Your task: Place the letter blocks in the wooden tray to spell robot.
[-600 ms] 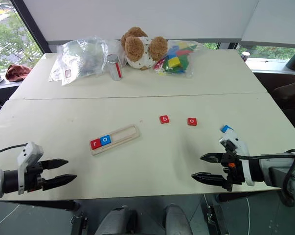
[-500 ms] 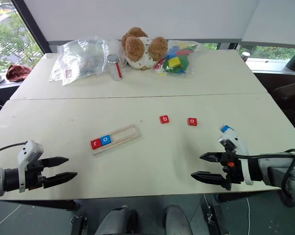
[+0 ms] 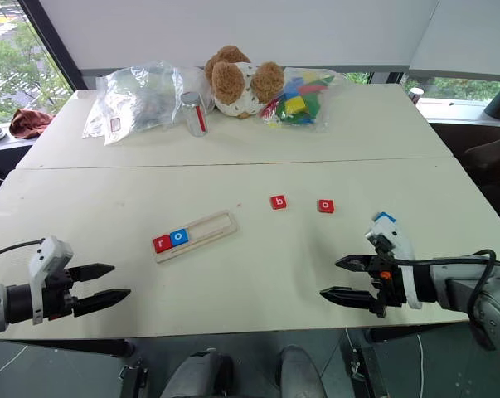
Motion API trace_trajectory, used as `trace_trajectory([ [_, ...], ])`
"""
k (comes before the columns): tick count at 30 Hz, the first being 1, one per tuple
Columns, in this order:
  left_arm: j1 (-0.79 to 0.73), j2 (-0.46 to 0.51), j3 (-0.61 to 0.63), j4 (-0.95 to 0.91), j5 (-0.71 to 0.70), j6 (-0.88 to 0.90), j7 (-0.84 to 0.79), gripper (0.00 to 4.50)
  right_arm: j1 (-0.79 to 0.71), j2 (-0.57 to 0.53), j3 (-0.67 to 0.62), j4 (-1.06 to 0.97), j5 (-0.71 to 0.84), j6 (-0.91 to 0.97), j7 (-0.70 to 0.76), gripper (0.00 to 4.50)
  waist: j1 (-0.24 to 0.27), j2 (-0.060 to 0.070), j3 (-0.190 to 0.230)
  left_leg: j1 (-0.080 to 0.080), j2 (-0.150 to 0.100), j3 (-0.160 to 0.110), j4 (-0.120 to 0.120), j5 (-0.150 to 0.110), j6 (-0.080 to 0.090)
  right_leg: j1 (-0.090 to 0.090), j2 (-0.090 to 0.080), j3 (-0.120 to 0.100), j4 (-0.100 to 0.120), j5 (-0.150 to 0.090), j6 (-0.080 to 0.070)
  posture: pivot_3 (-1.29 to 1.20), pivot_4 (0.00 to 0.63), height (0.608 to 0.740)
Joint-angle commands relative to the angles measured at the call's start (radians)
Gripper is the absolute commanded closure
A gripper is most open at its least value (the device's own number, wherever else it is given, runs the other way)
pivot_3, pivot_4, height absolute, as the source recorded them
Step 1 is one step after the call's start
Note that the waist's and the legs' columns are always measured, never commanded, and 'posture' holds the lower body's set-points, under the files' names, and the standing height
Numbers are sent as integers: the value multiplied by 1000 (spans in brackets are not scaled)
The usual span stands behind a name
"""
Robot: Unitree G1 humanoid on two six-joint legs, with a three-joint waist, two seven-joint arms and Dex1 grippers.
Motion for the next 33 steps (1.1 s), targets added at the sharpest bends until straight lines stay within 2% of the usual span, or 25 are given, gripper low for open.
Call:
trace_trajectory([
  [1,-9,11,34,-5,4,-18,0,0,-14,1,-1,-3,-3,-18,6,99,0,0,0,0,0,0,0,0,0,0,0,0,0,0,0,0,150,740],
  [11,-77,56,39,57,21,-68,-51,0,-62,16,26,40,-39,-38,-11,99,1,0,0,0,0,0,0,0,0,0,0,0,0,0,0,0,150,740],
  [17,-240,95,-98,185,110,-229,-155,0,-154,27,55,49,-8,7,-22,99,-1,1,0,0,0,0,0,0,-1,0,0,0,0,0,0,0,150,740],
  [21,-419,41,-247,321,217,-370,-175,0,-288,100,133,37,-15,69,-123,99,-1,0,0,0,0,0,0,1,-1,-1,0,0,1,0,0,0,150,740],
  [24,-516,-11,-317,391,247,-421,-195,0,-342,173,187,-6,-7,92,-178,99,-1,0,-1,-3,-1,0,0,1,-1,-5,0,0,3,0,0,0,150,740],
  [29,-620,-70,-391,484,300,-513,-223,0,-343,232,217,-43,-7,95,-219,99,0,0,-1,-8,-1,1,2,4,-6,-10,1,0,6,0,1,0,150,740],
  [33,-654,-101,-428,540,332,-566,-241,0,-322,235,209,-55,-15,78,-233,99,-1,0,-1,-9,-1,1,7,1,-1,-10,2,0,9,0,1,0,150,740],
])
